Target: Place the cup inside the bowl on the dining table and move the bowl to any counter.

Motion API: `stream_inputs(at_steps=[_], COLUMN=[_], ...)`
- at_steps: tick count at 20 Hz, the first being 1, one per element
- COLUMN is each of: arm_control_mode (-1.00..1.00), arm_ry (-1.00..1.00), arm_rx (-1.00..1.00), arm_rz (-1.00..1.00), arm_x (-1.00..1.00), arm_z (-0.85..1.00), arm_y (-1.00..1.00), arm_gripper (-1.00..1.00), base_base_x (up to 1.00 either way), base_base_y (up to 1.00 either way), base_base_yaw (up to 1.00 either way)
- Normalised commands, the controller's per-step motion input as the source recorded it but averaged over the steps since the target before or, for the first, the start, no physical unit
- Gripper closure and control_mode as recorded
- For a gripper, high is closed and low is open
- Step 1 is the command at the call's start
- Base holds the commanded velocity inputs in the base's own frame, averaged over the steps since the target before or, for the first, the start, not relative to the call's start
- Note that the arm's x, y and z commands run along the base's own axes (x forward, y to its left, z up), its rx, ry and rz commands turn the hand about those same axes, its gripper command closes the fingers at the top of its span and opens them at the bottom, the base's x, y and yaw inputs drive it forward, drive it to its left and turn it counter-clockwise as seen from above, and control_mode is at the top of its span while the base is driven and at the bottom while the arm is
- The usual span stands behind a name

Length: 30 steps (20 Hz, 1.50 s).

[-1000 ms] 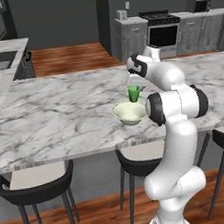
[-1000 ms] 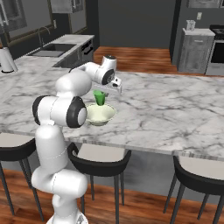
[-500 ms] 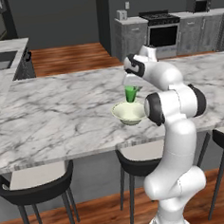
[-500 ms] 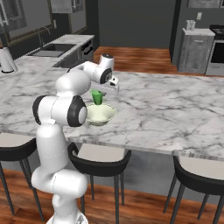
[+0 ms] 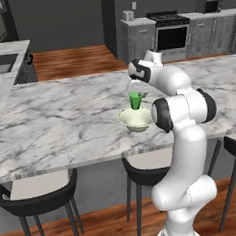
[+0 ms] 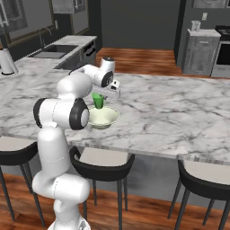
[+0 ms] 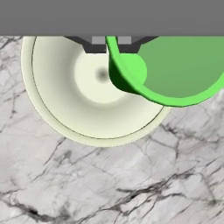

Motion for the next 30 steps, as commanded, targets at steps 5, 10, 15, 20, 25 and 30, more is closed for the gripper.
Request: stream_inputs(at_steps=[5, 10, 15, 20, 25, 30], arm_control_mode=[-1.00, -1.00, -1.00, -1.00, -1.00, -1.00], arm_ry=[0.00, 0.00, 0.00, 0.00, 0.00, 0.00], arm_rx=[0.00, 0.00, 0.00, 0.00, -0.02, -0.02], arm_rz=[0.00, 0.00, 0.00, 0.00, 0.00, 0.00], arm_x=[0.00, 0.00, 0.03, 0.15, 0.21, 0.17], arm_z=[-0.15, -0.17, -0.13, -0.16, -0.14, -0.15], arm_y=[0.01, 0.00, 0.00, 0.00, 0.00, 0.00], arm_gripper=[1.00, 1.00, 1.00, 1.00, 1.00, 1.00], base_base_x=[0.00, 0.00, 0.00, 0.00, 0.00, 0.00], base_base_y=[0.00, 0.00, 0.00, 0.00, 0.00, 0.00], base_base_yaw=[0.00, 0.00, 0.00, 0.00, 0.00, 0.00])
